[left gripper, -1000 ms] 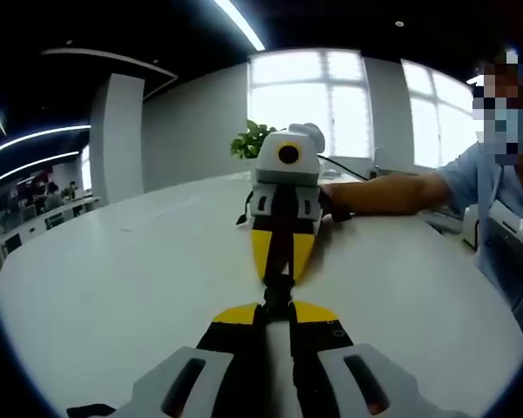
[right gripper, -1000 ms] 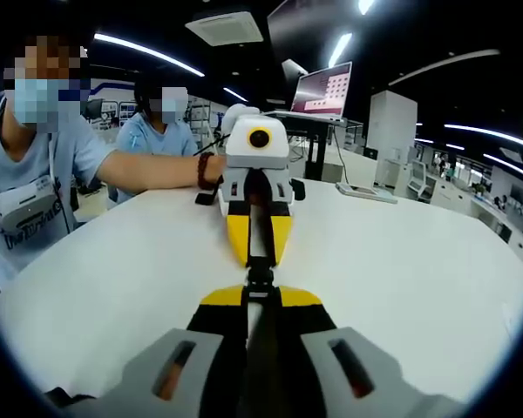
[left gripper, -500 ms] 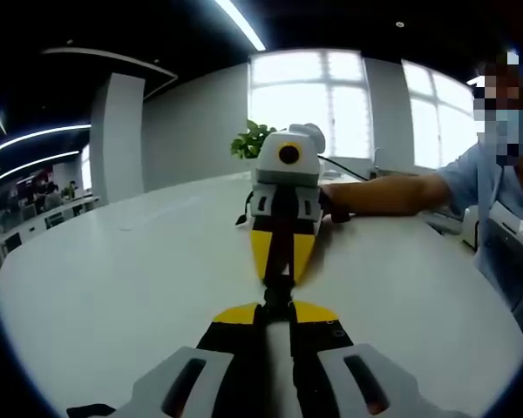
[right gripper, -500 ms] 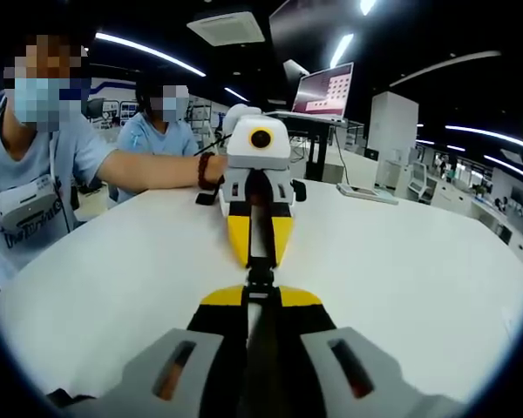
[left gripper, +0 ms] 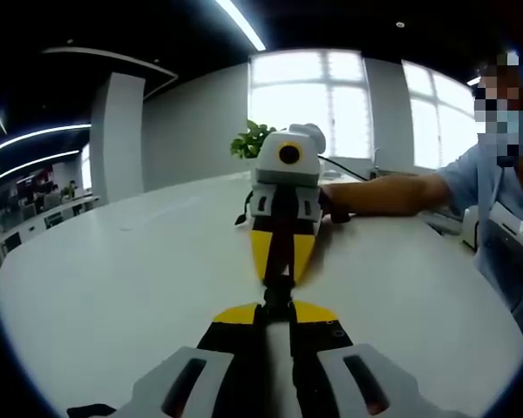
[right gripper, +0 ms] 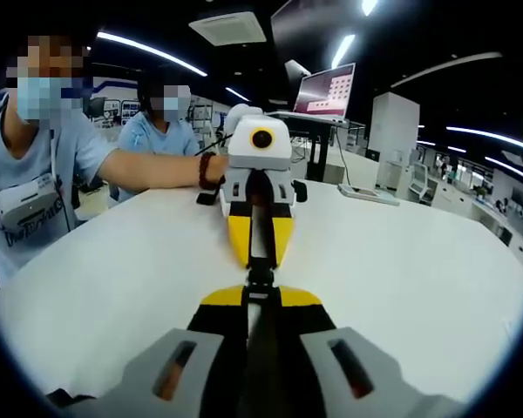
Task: Snap the two parts of the plastic buckle together until the buckle closes and remains connected.
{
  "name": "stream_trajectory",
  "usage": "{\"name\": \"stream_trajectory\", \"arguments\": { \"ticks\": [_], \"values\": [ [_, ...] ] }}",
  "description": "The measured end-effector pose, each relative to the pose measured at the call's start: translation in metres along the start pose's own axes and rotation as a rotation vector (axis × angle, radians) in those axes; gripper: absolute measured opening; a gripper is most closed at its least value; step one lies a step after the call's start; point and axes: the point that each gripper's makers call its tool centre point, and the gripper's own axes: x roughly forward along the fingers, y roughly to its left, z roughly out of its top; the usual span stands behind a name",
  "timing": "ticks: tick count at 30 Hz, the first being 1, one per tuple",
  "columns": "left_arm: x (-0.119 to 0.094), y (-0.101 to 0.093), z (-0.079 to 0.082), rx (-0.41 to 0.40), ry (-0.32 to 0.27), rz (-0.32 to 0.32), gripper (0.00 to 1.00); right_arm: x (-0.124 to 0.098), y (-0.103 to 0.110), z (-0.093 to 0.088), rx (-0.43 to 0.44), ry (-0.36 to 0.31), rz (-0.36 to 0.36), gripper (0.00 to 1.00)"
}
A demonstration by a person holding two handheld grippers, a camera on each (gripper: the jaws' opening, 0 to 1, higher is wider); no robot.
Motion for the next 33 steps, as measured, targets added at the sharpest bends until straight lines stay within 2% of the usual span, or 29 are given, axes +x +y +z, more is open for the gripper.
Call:
{"name": "stream_trajectory", "arguments": {
  "ticks": [23,32,33],
  "values": [
    [-0.0015,0.005,0.0006,-0.007,0.001,-0.003,0.1,0.0023,0.0011,0.0006,-0.008,0.0,0.005,0.1],
    [0.0008,-0.0024,-0.0003,-0.005,-0.001,-0.01,0.1,0.0046,0.0033,0.002,-0.018,-0.005,0.014,0.1],
    [0.0045,-0.0045,0.0022,0.006,-0.013,-0.021,0.1,0.0087,0.0002,0.0046,-0.046,0.0,0.01,0.1]
  ]
}}
